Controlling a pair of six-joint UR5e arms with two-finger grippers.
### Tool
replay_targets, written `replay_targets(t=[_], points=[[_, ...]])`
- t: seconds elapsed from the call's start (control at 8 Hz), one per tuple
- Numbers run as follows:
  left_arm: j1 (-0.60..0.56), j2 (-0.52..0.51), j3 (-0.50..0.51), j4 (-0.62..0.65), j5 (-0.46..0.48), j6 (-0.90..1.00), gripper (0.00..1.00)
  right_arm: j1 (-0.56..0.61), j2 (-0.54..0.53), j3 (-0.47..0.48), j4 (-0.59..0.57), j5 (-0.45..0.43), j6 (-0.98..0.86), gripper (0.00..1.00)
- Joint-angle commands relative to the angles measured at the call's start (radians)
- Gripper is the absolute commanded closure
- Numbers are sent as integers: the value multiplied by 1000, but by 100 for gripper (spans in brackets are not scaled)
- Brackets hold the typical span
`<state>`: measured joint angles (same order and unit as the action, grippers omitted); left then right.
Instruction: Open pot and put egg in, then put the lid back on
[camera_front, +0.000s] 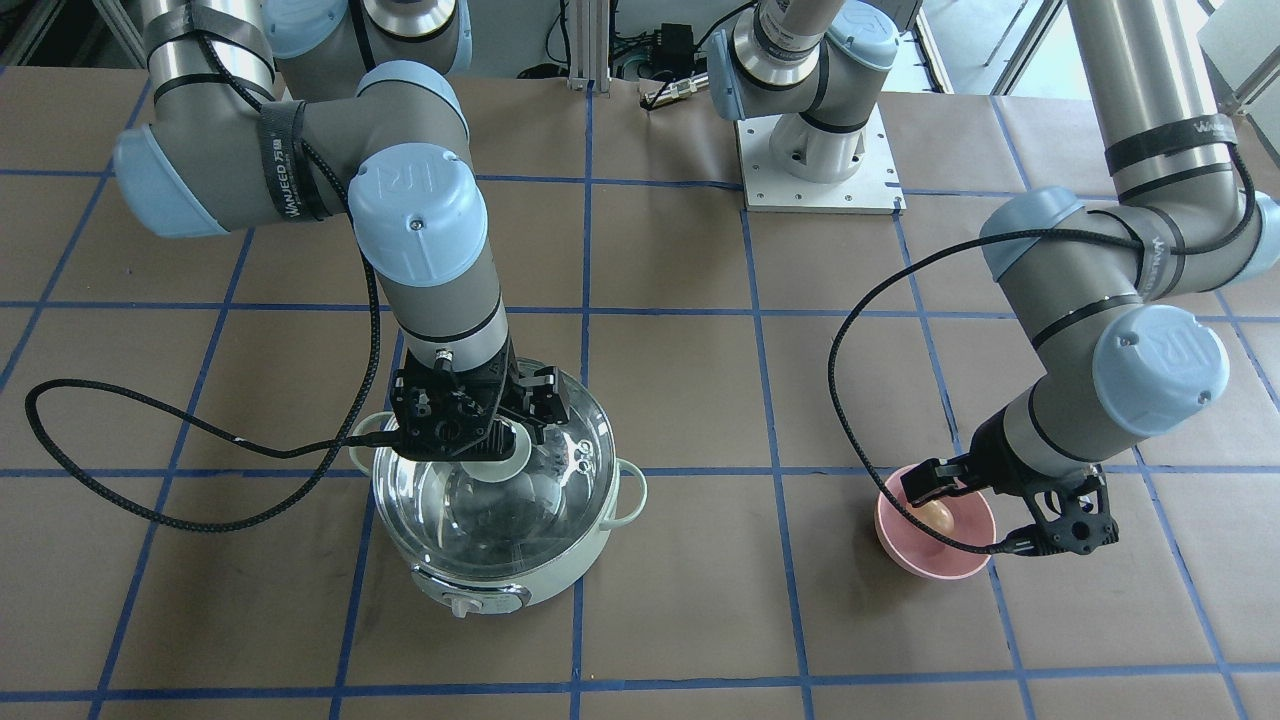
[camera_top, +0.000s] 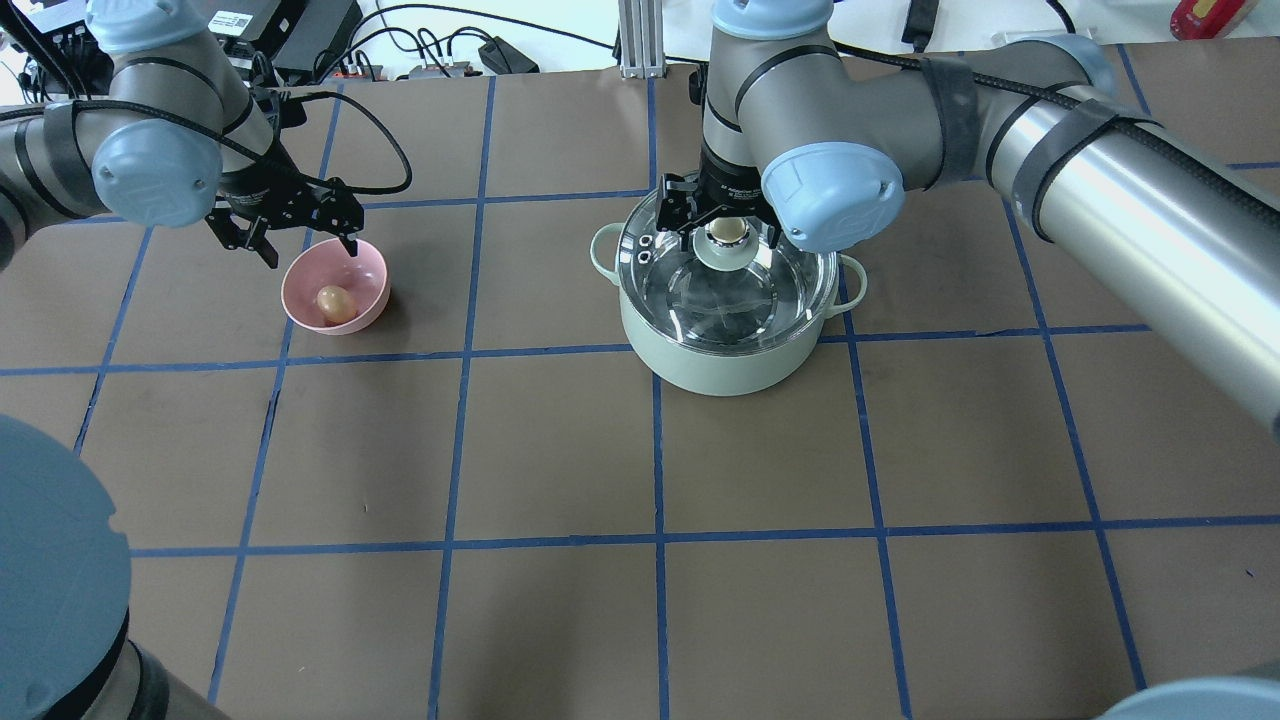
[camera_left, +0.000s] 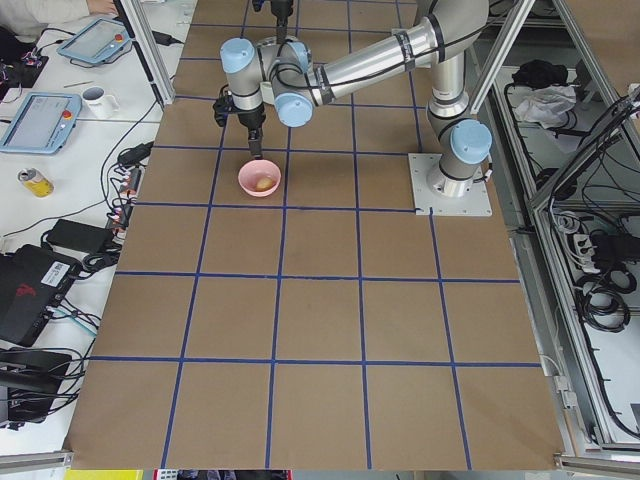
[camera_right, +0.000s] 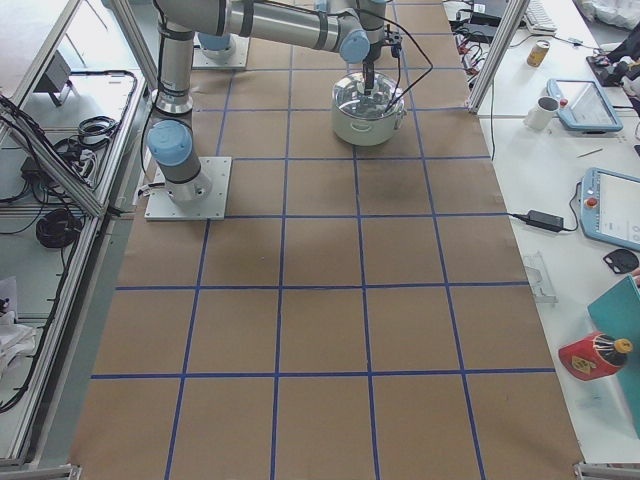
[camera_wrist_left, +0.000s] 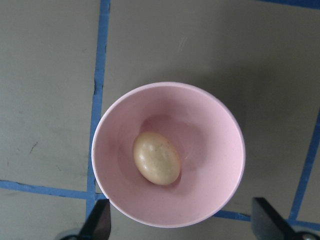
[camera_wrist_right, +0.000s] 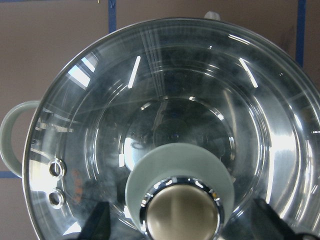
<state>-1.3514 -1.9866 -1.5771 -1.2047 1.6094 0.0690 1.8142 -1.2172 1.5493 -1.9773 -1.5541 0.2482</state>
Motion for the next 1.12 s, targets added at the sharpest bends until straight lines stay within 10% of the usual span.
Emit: replay_targets(t=[0.0,0.38,0.75,1.0], points=[[8,-60,-14,51,3,-24,0,1,-2,0,-30,2,-3,8],[8,-80,-31,54,1,-28,0,1,-5,0,-26,0,-6,37],[8,-109,-32,73,3,-26,0,1,7,0,-29,2,-6,38],[8,-118,-32,73,4,-28,0,1,-5,-5,-26,-1,-12,75]])
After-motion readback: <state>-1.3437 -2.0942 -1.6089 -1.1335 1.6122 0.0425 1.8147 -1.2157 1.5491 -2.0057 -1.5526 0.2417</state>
